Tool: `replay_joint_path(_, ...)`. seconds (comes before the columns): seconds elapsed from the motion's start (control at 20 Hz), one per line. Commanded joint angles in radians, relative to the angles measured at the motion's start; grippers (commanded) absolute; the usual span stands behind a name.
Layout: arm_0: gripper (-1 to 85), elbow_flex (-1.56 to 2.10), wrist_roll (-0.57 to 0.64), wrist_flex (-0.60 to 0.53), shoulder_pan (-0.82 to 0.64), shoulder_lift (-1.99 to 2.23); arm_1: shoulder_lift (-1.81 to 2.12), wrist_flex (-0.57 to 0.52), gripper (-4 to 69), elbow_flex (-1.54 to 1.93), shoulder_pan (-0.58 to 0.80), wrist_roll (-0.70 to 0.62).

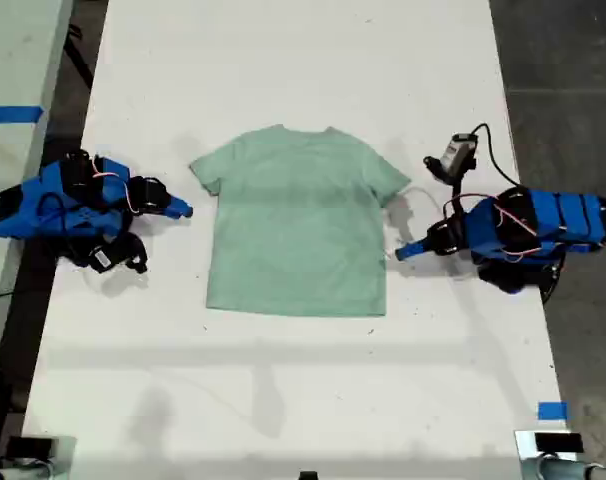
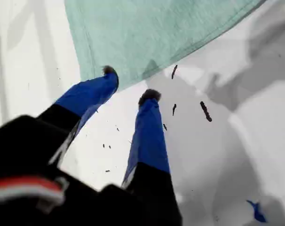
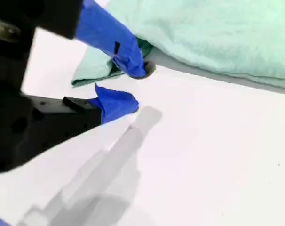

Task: Fold tshirt

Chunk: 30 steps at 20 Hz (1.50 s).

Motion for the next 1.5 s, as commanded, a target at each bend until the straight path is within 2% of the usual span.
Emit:
replay_joint_path(0.0, 0.1, -0.006, -0.364, -0.071, 0.048, -0.003, 0.009, -0.104, -0.4, -0.011, 0.063, 0.937)
replay_joint_path(0.5, 0.1, -0.008, -0.376, -0.078, 0.063, -0.003, 0.009, -0.124, -0.4, -0.026, 0.054, 0.887)
replay_joint_path(0.6, 0.1, -0.011, -0.345, -0.156, 0.072, -0.003, 0.009, -0.140, -0.5, -0.041, 0.040, 0.856)
replay_joint_path(0.7, 0.1, -0.028, -0.333, -0.173, 0.049, -0.011, 0.008, -0.155, -0.5, -0.060, 0.058, 0.804)
replay_joint_path(0.8, 0.1, -0.109, -0.276, -0.187, 0.008, -0.130, -0.035, -0.126, -0.5, -0.129, 0.094, 0.738)
replay_joint_path(0.9, 0.1, -0.198, -0.209, -0.259, -0.026, -0.316, -0.143, -0.081, -0.5, -0.238, 0.152, 0.658)
replay_joint_path(1.05, 0.1, -0.394, -0.103, -0.284, -0.089, -0.626, -0.371, -0.067, -0.6, -0.422, 0.259, 0.506)
replay_joint_path(1.45, 0.1, -0.850, 0.196, -0.089, -0.387, -1.042, -0.930, 0.055, -0.6, -0.888, 0.597, 0.115)
